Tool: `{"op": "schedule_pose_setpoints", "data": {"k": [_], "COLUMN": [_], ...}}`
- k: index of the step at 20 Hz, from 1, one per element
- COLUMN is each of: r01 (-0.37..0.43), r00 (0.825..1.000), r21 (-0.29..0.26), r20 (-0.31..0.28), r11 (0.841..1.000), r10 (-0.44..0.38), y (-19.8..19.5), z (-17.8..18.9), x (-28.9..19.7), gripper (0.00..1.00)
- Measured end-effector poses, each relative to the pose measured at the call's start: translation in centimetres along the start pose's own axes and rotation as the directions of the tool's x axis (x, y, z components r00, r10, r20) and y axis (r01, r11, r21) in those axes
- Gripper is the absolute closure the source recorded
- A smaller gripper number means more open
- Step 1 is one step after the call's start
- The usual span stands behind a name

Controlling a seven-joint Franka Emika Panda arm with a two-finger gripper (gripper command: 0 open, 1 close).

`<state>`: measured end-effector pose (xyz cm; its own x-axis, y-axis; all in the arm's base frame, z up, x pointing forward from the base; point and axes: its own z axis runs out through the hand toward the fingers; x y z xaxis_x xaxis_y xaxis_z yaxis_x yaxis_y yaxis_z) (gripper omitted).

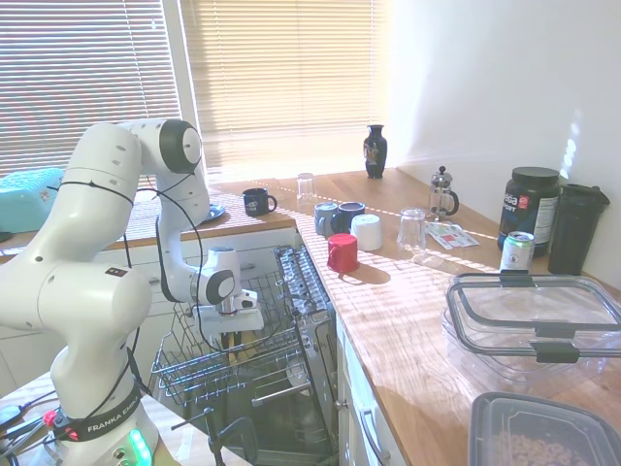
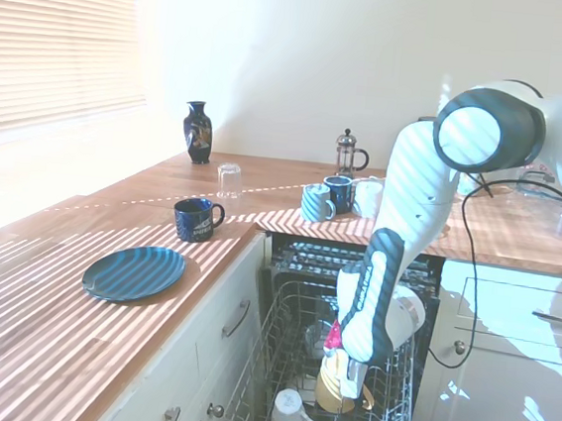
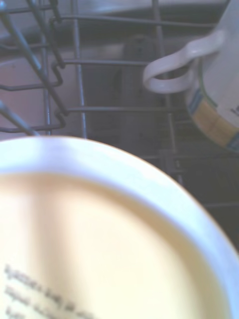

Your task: Remove a mug cup out of the dishwasher

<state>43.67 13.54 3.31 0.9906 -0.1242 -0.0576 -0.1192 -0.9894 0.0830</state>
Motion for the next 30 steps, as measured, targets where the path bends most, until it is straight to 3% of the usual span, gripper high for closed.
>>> {"op": "schedule_pose_setpoints", "data": {"k": [9, 14, 18, 25, 30], "r01": [-0.018, -0.045, -0.062, -0.139, -0.226], "r00": [1.000, 0.992, 0.987, 0.968, 0.944], "r21": [-0.033, -0.045, -0.059, 0.003, 0.040], "r20": [-0.022, -0.116, -0.152, -0.208, -0.238], "r11": [0.999, 0.998, 0.996, 0.990, 0.973], "r10": [0.017, 0.040, 0.052, 0.137, 0.229], "y": [-0.2, 0.3, 1.2, 4.5, 7.2], "z": [-6.3, -12.1, -16.0, -24.3, -29.5], "x": [-0.4, 1.2, 1.9, 3.3, 4.9], "gripper": [1.00, 1.00, 1.00, 1.00, 1.00]}}
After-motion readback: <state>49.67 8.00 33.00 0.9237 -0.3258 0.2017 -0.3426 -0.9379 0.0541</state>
